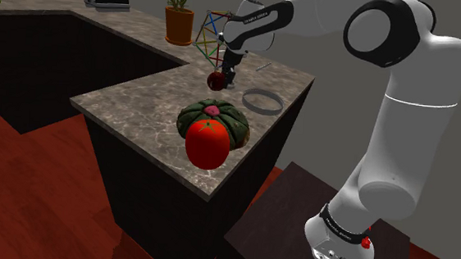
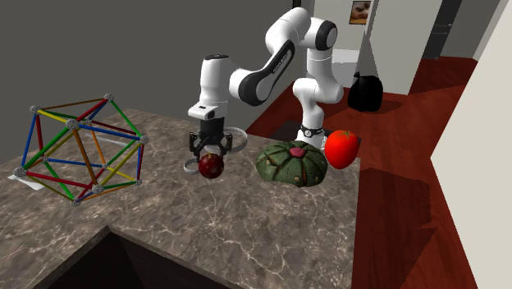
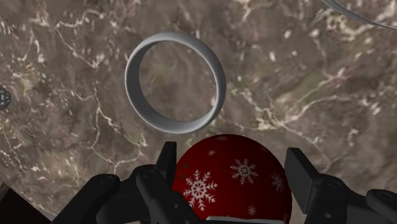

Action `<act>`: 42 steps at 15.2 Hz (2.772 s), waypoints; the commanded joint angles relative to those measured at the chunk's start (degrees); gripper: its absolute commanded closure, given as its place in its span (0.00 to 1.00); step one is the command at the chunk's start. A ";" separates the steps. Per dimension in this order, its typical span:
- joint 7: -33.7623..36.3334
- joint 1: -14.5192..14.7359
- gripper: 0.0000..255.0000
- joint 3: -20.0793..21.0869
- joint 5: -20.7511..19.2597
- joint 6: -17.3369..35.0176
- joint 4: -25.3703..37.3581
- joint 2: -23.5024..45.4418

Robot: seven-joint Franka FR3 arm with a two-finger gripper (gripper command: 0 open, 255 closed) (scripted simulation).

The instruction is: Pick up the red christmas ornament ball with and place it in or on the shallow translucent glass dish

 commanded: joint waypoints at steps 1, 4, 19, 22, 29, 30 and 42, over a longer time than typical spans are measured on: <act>0.30 0.11 1.00 -0.10 -0.33 -1.25 0.72 -0.56; 0.65 0.19 1.00 -0.25 -0.78 -3.29 2.01 -1.36; 0.61 -0.10 1.00 -1.32 -2.84 -11.08 3.98 -7.40; -1.19 -0.91 1.00 -2.35 -4.03 -9.46 -2.82 -12.75; -5.62 -3.72 1.00 -5.12 -7.31 -7.49 -15.77 -24.20; -6.31 -4.22 1.00 -5.57 -7.83 -7.40 -17.32 -25.74; -10.90 -6.97 1.00 -8.68 -9.83 -2.00 -28.00 -31.24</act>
